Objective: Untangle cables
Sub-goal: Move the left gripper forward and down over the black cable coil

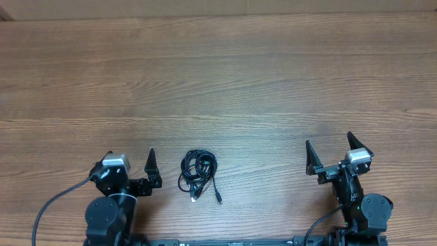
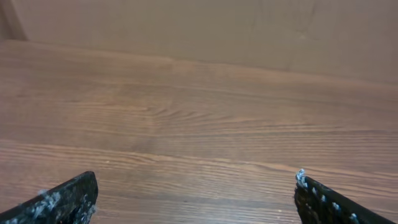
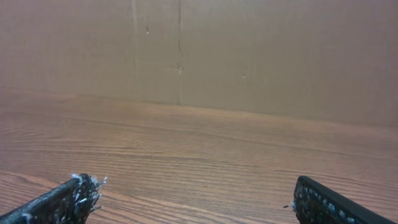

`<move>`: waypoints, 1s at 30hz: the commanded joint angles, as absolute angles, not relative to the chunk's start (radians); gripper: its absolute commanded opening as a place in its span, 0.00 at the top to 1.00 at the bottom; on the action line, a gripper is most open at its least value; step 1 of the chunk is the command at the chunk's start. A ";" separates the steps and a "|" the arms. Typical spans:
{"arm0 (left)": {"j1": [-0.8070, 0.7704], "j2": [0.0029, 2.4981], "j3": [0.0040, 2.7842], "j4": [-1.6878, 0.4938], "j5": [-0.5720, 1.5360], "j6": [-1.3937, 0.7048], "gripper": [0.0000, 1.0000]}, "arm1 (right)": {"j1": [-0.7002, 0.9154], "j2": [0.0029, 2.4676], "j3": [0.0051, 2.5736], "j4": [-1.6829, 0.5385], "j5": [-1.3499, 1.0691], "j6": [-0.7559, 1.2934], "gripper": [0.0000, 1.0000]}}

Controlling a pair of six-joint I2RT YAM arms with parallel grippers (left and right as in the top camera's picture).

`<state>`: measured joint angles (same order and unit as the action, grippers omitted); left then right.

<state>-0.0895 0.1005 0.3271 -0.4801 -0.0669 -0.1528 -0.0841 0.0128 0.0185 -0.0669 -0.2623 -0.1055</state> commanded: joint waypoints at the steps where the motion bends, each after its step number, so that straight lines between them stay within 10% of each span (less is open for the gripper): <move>1: -0.081 0.203 0.431 -0.500 0.010 -0.134 0.00 | -0.078 0.003 0.008 -0.062 -0.260 -0.106 0.00; 30: -0.164 1.338 1.338 -1.278 0.252 0.117 0.00 | -0.078 0.003 0.008 -0.062 -0.260 -0.106 0.00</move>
<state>-0.1387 1.2522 1.3125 -1.2575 0.2291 0.0772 -0.0841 0.0120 0.0185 -0.0677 -0.2619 -0.1051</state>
